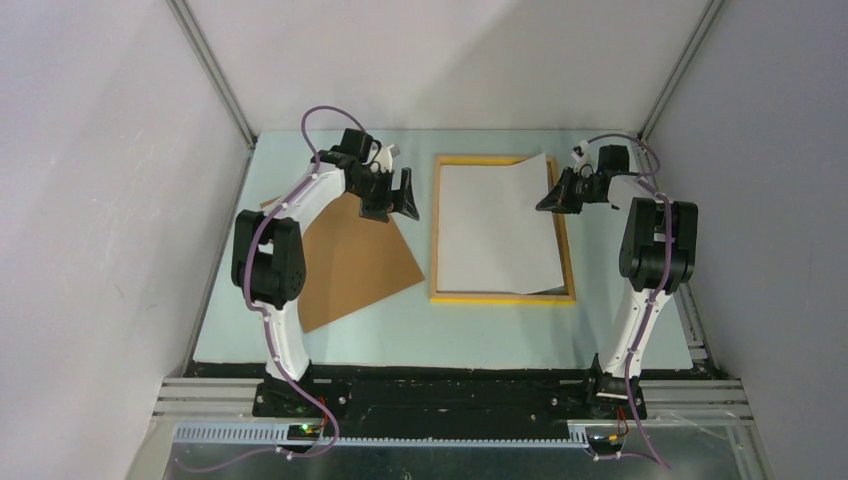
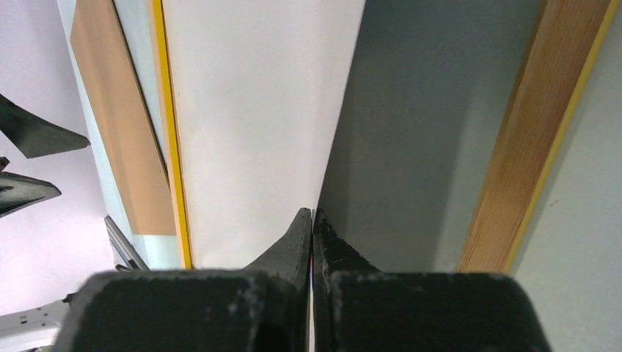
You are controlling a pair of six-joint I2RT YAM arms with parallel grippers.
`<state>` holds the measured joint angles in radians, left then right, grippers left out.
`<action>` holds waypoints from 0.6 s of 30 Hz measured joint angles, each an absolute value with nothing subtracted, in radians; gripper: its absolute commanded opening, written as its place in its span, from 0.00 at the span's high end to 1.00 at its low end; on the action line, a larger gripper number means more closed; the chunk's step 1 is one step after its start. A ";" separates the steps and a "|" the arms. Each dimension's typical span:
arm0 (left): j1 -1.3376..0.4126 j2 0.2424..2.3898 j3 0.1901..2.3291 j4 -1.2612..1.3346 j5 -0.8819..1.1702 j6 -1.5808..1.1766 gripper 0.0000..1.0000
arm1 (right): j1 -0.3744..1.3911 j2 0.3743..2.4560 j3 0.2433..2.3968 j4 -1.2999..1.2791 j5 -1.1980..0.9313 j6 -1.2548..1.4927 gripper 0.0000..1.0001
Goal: Put the photo into the frame
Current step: Place the photo in the photo frame.
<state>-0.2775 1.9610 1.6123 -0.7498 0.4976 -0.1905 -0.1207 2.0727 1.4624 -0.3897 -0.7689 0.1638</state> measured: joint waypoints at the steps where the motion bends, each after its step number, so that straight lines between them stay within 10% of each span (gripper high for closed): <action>1: -0.278 1.961 1.612 -0.750 0.498 -0.191 0.00 | -0.121 2.073 1.458 -0.382 -0.769 0.170 1.00; 18: -0.278 1.954 1.612 -0.750 0.498 -0.190 0.00 | -0.121 2.073 1.396 -0.275 -0.747 0.236 1.00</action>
